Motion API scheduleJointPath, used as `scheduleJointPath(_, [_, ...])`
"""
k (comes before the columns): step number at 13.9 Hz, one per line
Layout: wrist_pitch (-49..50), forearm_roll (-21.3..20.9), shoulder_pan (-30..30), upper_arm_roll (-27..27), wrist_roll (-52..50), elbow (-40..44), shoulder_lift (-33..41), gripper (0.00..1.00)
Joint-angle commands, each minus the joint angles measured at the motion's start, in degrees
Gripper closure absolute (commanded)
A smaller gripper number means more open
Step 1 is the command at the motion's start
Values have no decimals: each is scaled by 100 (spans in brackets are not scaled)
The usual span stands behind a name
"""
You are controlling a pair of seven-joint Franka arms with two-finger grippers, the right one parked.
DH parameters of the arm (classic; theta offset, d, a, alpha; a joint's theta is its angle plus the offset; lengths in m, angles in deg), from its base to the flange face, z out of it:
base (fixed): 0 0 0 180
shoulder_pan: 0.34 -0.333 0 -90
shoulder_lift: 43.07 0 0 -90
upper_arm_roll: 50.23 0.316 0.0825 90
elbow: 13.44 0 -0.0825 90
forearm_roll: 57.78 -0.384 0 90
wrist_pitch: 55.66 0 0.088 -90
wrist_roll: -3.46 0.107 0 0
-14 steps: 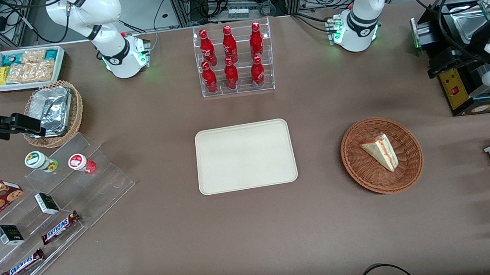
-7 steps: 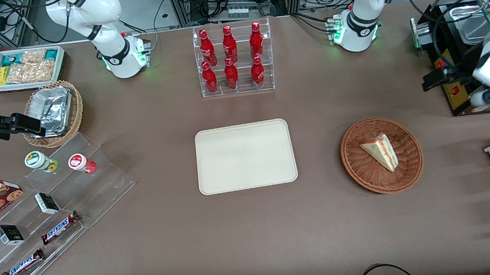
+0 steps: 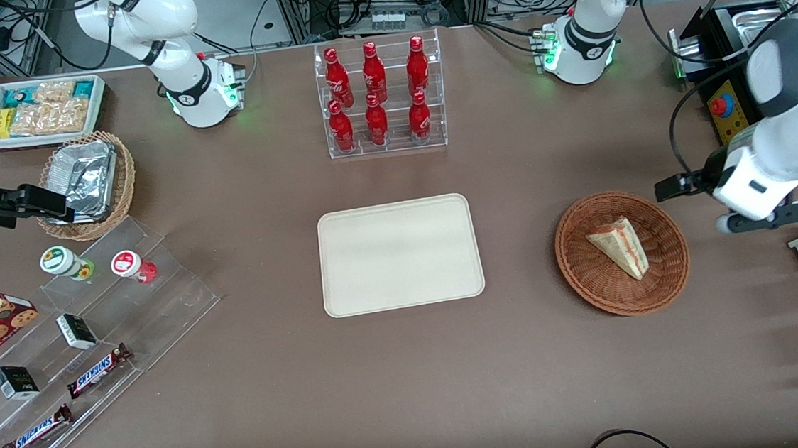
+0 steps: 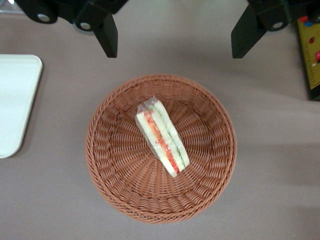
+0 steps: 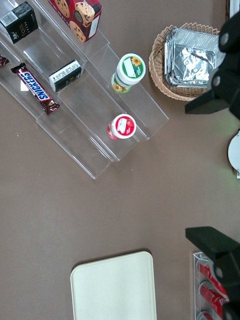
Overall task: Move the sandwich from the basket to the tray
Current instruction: 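Move the left gripper over the wicker basket holding the sandwich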
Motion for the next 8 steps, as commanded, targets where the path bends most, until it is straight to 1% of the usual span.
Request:
scheduleJointPath(1, [-470, -66, 18, -5, -120, -394, 89, 0])
scheduleJointPath(3, [-804, -66, 35, -14, -742, -587, 1, 0])
scheduleJointPath(5, [-928, -66, 149, -23, -1314, -702, -43, 0])
scheduleJointPath(7, [-1261, -14, 150, -23, -1587, -1026, 36, 0])
scheduleJointPath(8, [-1550, 4, 150, -23, -1963, -1245, 80, 0])
